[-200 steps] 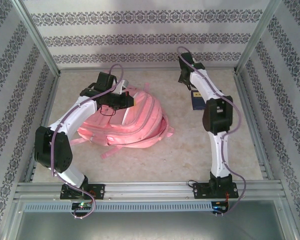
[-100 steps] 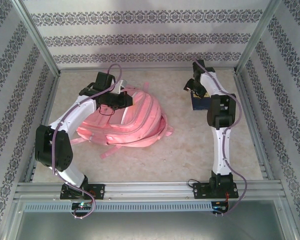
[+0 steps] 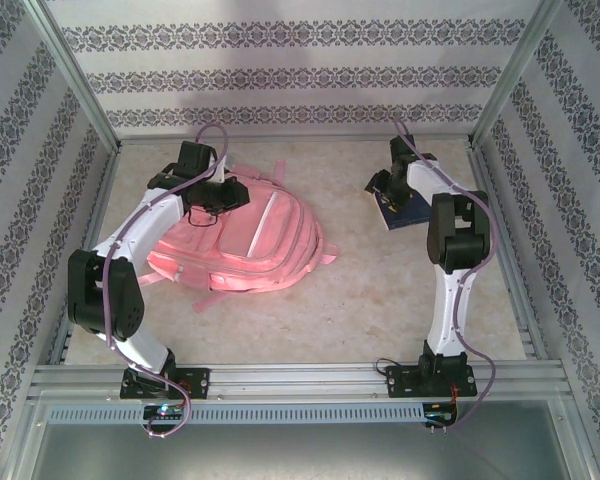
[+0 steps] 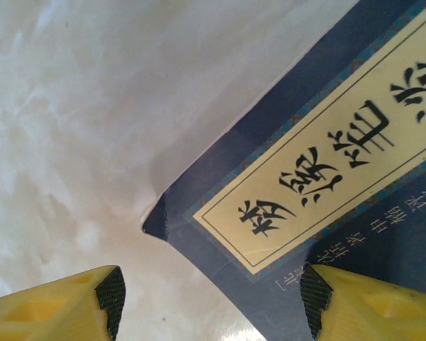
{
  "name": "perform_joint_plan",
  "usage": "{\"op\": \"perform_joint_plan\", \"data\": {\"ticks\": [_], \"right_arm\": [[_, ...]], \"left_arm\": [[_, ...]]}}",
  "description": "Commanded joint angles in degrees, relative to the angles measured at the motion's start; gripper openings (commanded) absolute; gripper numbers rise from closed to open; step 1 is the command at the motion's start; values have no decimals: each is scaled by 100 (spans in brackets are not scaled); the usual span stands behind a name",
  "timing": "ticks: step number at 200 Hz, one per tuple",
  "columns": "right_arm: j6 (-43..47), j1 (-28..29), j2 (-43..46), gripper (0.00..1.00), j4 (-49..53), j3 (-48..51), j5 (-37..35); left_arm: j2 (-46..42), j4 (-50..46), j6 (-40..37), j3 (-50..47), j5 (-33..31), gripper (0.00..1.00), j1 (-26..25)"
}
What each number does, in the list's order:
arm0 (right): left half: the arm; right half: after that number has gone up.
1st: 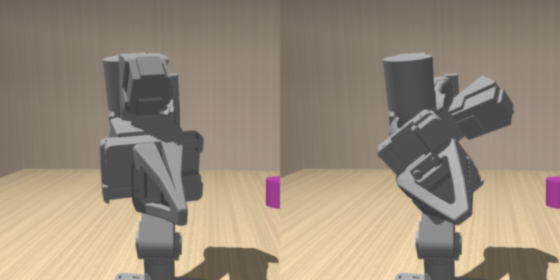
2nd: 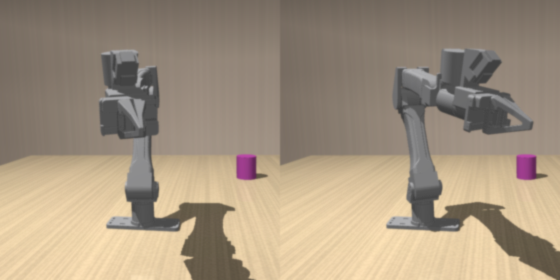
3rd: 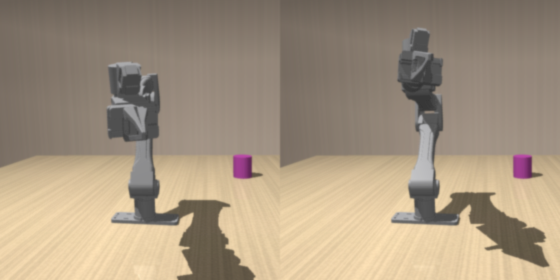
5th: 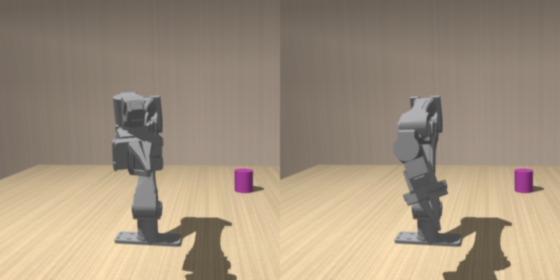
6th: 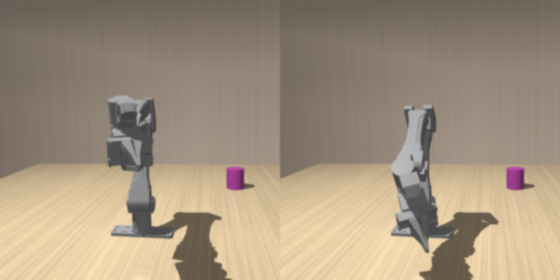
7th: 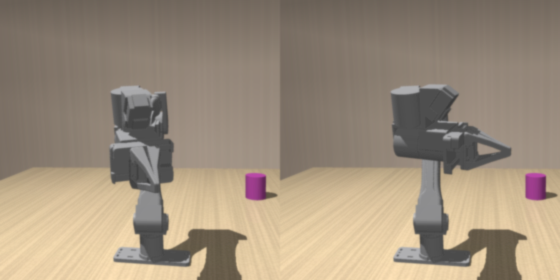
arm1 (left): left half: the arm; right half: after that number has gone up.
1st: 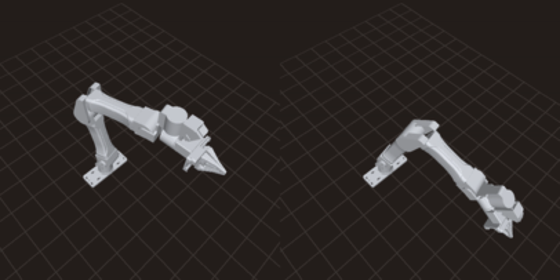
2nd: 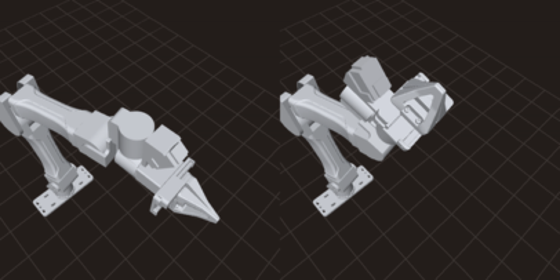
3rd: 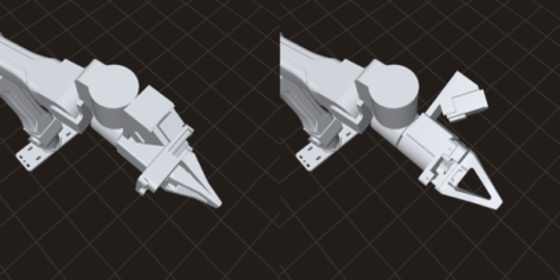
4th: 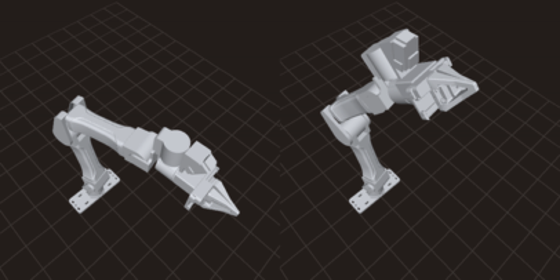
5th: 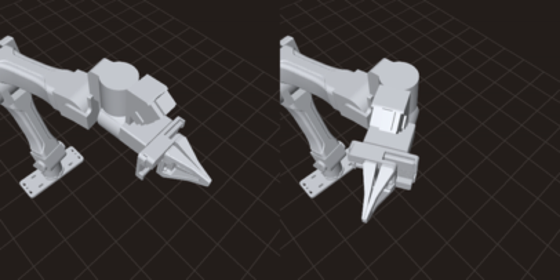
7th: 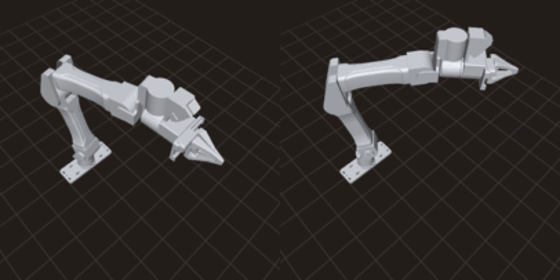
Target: Pack books, pencil case, and school supplies into a backpack
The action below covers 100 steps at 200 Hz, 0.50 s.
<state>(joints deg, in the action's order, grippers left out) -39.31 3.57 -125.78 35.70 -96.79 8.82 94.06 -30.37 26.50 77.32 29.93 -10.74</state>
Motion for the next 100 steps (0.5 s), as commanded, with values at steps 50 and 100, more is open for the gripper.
{"op": "perform_joint_plan", "data": {"ticks": [50,100], "right_arm": [[-249,421,810,67,96,1448,39],[-467,939,1649,67,-289,2862,223]], "left_arm": [[-158,-39,11,46,-282,25,73],[-203,-6,-14,23,-280,25,79]]}}
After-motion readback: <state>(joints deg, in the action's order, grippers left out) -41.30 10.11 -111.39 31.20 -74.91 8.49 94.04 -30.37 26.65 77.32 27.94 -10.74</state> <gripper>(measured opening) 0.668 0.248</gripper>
